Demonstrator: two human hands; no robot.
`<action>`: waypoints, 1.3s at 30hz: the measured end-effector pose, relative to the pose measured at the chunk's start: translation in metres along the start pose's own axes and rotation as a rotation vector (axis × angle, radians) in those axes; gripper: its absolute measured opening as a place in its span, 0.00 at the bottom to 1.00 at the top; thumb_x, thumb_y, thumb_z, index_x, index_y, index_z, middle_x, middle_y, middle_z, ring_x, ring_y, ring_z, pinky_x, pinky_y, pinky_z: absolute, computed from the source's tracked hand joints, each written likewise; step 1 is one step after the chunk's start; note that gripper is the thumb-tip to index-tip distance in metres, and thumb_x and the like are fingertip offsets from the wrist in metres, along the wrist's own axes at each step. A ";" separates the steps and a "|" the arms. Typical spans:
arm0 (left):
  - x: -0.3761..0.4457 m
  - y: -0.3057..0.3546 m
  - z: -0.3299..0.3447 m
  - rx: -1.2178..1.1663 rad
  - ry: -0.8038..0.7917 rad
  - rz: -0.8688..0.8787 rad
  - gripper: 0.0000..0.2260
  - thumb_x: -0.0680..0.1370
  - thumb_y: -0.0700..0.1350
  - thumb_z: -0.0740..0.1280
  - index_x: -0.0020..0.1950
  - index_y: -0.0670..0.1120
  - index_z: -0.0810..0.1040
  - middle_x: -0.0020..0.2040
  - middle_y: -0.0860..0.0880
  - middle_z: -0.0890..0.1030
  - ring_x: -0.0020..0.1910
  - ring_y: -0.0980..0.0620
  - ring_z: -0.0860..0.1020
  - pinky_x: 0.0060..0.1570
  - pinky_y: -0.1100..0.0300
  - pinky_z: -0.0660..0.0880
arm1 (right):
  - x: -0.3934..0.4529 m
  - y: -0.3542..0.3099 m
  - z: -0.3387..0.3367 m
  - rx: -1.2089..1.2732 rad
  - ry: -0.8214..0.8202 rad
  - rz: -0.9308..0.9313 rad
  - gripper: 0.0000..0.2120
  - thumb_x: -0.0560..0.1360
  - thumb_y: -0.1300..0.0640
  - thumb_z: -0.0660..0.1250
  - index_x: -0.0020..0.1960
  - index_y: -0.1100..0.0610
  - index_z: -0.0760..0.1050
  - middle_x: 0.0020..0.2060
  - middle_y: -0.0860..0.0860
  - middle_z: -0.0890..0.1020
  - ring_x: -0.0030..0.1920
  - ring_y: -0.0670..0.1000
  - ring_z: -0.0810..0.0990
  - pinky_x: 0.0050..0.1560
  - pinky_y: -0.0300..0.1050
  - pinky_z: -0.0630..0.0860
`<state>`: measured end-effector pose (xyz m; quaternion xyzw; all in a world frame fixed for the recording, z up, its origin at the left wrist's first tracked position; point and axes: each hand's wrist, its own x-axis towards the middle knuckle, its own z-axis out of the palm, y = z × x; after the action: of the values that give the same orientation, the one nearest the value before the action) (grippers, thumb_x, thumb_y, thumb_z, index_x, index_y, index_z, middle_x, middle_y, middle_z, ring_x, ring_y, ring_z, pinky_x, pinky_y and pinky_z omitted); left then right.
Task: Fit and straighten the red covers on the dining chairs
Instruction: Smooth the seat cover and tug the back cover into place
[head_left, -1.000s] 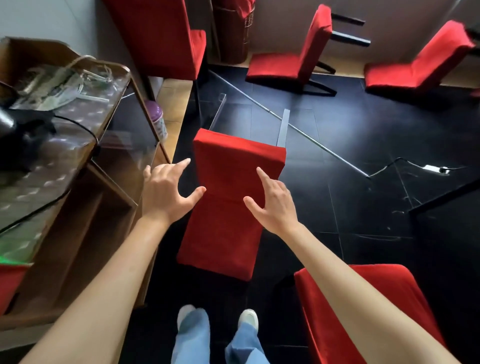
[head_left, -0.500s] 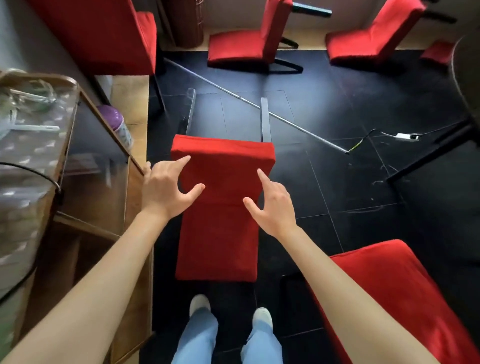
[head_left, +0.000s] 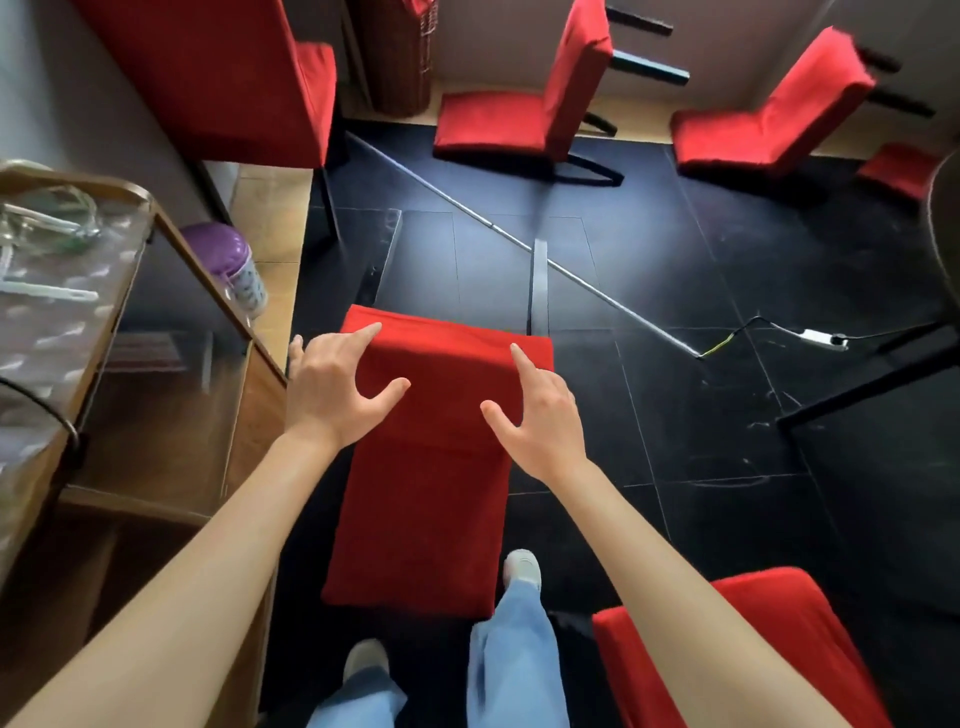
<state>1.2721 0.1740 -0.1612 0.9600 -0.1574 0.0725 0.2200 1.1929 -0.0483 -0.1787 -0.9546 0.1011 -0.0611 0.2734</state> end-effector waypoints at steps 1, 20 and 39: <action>0.005 0.003 0.004 0.000 0.015 -0.025 0.29 0.69 0.54 0.76 0.67 0.45 0.76 0.56 0.43 0.81 0.59 0.41 0.76 0.67 0.38 0.61 | 0.011 0.004 -0.002 -0.006 -0.017 -0.026 0.35 0.75 0.43 0.65 0.77 0.54 0.58 0.61 0.52 0.77 0.64 0.54 0.70 0.67 0.53 0.65; 0.000 0.016 0.021 0.075 0.193 -0.497 0.32 0.67 0.62 0.66 0.67 0.47 0.76 0.55 0.44 0.81 0.59 0.43 0.76 0.67 0.39 0.60 | 0.112 0.012 -0.002 0.004 -0.283 -0.423 0.35 0.75 0.42 0.63 0.77 0.51 0.56 0.63 0.52 0.76 0.68 0.55 0.67 0.69 0.53 0.64; 0.003 0.059 0.036 0.233 0.577 -1.032 0.31 0.68 0.64 0.65 0.66 0.49 0.75 0.56 0.46 0.81 0.59 0.44 0.77 0.64 0.39 0.63 | 0.229 -0.026 0.026 0.012 -0.618 -0.978 0.38 0.72 0.36 0.56 0.77 0.49 0.55 0.66 0.50 0.74 0.70 0.54 0.65 0.70 0.54 0.64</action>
<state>1.2581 0.1069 -0.1690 0.8716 0.4041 0.2307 0.1542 1.4240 -0.0652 -0.1731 -0.8623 -0.4368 0.1005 0.2355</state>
